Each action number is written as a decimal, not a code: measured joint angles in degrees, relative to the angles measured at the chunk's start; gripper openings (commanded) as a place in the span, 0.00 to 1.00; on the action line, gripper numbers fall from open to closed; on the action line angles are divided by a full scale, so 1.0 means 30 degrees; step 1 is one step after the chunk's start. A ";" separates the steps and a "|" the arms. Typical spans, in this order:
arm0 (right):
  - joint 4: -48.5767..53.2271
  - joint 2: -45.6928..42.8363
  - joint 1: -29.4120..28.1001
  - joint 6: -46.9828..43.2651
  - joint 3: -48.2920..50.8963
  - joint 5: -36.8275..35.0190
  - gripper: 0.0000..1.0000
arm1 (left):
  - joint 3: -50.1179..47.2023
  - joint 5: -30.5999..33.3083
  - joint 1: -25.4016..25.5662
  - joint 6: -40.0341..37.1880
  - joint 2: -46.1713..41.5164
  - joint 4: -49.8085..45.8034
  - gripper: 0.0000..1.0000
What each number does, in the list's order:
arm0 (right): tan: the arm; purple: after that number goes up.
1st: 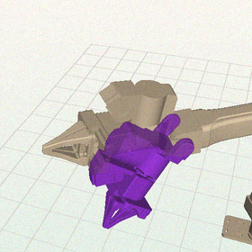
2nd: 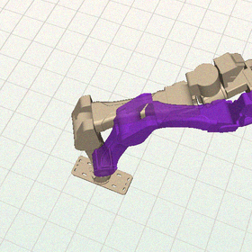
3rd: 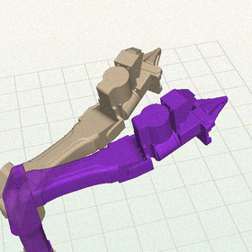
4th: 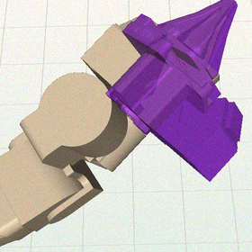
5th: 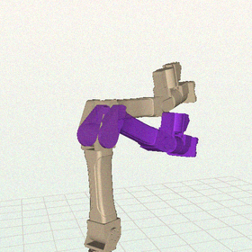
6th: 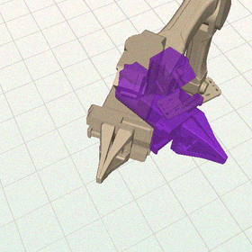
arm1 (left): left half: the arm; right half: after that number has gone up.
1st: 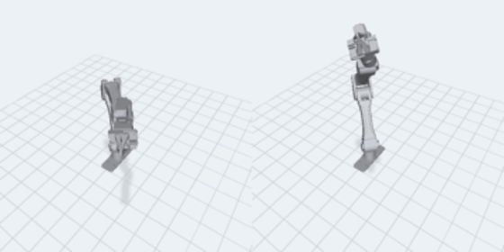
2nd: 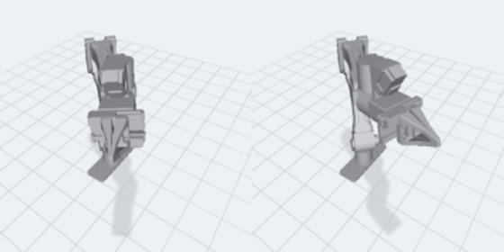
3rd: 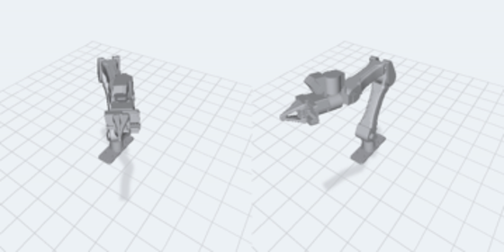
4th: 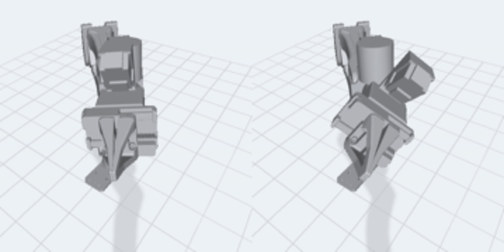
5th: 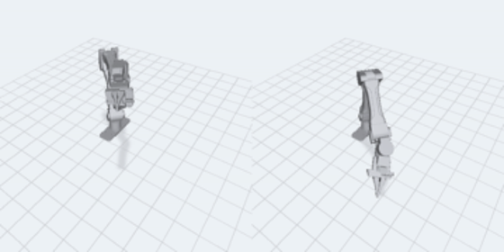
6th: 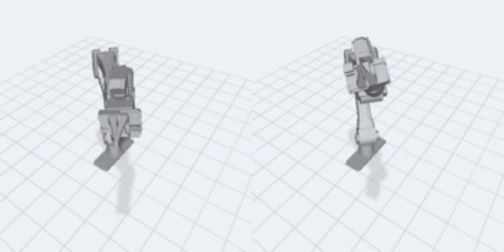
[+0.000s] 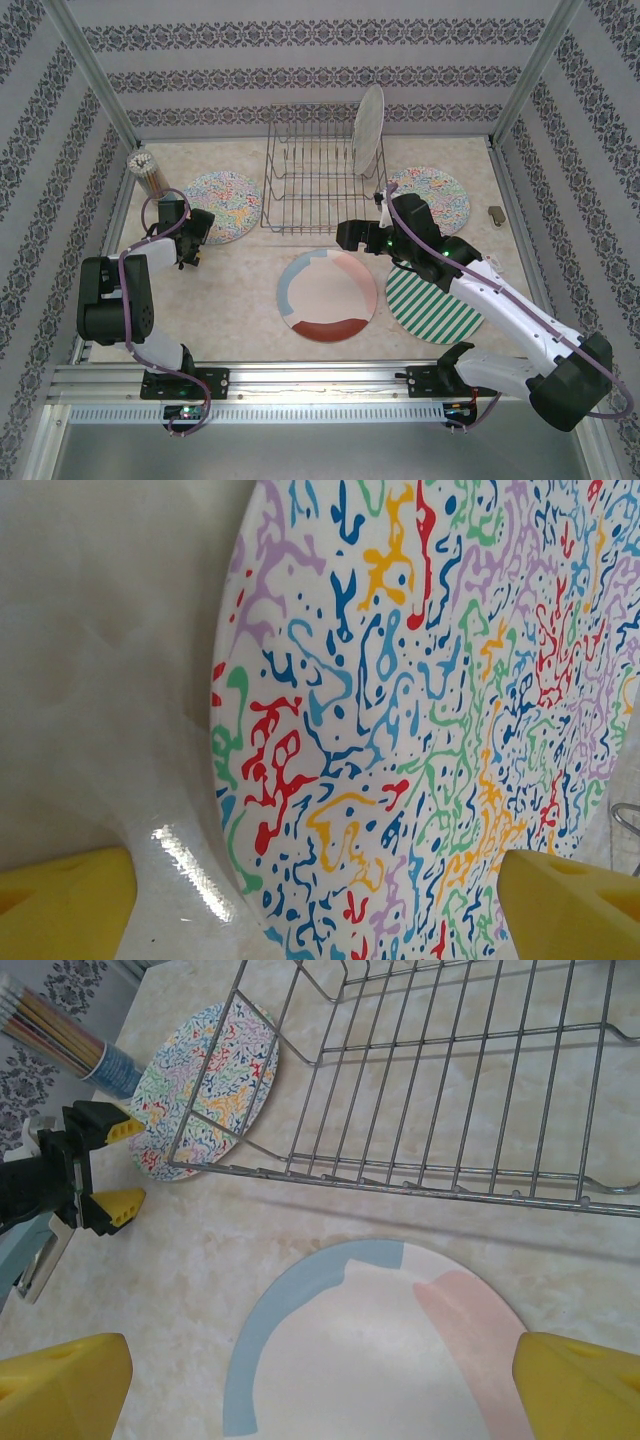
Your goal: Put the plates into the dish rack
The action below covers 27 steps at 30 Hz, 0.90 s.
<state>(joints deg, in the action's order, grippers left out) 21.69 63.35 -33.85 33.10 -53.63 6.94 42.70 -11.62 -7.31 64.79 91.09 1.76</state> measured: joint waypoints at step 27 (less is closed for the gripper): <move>0.0291 -0.1180 0.0000 0.0066 0.0423 -0.0080 0.98 | 0.1224 -0.0627 0.0022 -0.0015 0.0729 0.0255 0.94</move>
<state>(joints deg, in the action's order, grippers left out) 22.57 59.81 -33.85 33.30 -52.36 6.70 46.37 -13.50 -7.25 64.75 93.27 2.52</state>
